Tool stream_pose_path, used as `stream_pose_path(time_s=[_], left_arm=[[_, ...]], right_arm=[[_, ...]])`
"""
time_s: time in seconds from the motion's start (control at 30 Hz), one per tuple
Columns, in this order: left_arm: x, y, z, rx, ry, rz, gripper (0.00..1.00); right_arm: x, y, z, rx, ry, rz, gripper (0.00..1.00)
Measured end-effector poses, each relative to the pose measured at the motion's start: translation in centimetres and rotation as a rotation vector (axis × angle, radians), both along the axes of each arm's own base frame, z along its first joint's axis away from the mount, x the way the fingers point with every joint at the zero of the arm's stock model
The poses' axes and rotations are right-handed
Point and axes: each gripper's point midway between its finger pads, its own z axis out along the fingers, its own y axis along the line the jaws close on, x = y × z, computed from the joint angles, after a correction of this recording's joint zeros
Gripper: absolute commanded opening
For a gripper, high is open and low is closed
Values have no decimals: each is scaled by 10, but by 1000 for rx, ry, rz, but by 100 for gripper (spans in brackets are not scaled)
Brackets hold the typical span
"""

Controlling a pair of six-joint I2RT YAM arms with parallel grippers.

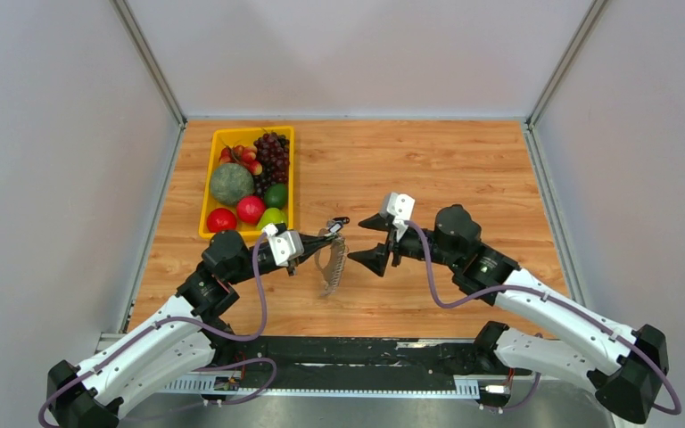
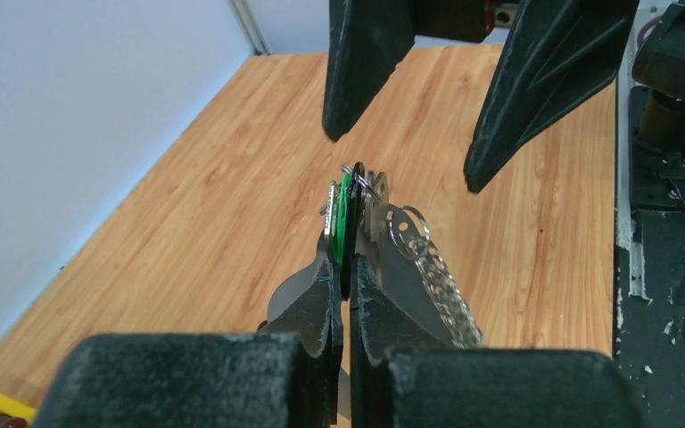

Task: Remove the keys from the keyring

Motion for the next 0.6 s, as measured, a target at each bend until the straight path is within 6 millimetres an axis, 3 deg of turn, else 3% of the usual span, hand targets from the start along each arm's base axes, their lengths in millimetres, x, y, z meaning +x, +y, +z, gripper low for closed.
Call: stream_pose_path(time_s=[0.2,0.33,0.5,0.6], left_arm=[[-3,-1,0,0,0,-17,0],[-4,-2,0,0,-1,-24,0],[-6,-3,0,0,-1,-38,0],[-7,-2,1,-2,-3,-39,0]], right_arm=[[-6,20,-17,-48,-15,44,72],[-9,33,-25,-70,-41,56,50],[4,35,-38,-107,-43,2,44],[9,34,-40,-115,-55,-23,26]])
